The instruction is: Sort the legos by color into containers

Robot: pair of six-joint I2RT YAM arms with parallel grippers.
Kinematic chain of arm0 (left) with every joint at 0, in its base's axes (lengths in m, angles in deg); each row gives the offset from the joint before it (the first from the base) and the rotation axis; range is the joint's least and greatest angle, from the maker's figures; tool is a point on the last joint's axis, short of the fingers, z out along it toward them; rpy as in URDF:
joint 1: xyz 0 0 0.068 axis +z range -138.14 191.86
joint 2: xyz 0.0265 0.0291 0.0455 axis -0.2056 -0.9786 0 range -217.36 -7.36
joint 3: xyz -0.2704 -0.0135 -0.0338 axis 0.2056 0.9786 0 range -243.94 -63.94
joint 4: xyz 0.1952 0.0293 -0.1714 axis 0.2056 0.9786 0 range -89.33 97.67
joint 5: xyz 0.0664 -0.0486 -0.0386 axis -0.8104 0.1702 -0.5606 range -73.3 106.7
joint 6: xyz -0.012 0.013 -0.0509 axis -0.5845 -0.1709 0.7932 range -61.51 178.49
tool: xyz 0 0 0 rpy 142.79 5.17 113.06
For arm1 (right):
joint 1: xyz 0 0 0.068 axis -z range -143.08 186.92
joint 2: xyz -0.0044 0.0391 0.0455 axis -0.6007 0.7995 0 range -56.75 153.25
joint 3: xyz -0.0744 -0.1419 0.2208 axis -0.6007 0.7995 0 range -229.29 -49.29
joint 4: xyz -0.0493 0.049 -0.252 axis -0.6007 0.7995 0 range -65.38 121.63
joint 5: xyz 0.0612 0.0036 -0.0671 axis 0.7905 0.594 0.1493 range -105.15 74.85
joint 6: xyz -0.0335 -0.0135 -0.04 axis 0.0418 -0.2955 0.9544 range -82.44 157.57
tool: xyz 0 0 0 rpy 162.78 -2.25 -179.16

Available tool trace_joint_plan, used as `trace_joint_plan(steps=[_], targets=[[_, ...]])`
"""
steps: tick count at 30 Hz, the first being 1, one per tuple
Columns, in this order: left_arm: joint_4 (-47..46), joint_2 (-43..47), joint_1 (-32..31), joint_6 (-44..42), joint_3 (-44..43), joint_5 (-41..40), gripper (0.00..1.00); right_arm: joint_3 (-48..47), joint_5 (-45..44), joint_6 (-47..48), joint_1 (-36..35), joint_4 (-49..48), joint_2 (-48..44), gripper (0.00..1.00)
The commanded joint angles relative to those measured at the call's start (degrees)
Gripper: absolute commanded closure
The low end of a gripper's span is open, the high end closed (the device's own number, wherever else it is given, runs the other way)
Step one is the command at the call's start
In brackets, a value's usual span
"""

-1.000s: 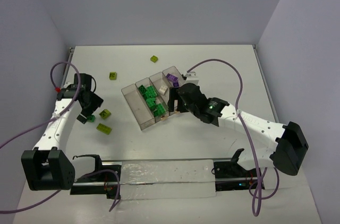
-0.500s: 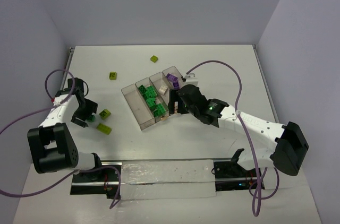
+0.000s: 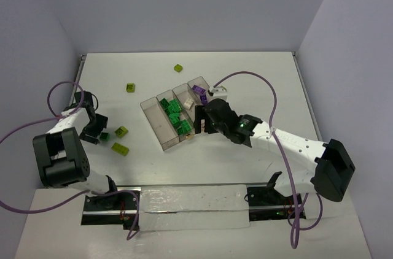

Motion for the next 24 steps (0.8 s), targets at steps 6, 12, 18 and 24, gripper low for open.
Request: trace_joint_plan(steps=[6,12,18,24], targets=[[-5.69,-3.15,0.52,1.89,0.64,-0.25,0.36,-2.47,0.88,-0.80,-0.32,-0.97,1.60,0.13],[-6.75,-4.66,0.52,2.16,1.87,1.02,0.54,-4.24,0.62,-0.42,-0.41,0.11,2.08,0.13],[-4.59,-1.32,0.43,1.26,0.56,0.67,0.74,-4.54,0.44,-0.51,-0.35,0.50,1.90,0.13],[-1.90,3.60,0.43,-0.45,-1.77,0.01,0.80,-4.34,0.99,-0.86,-0.41,0.29,1.82,0.13]])
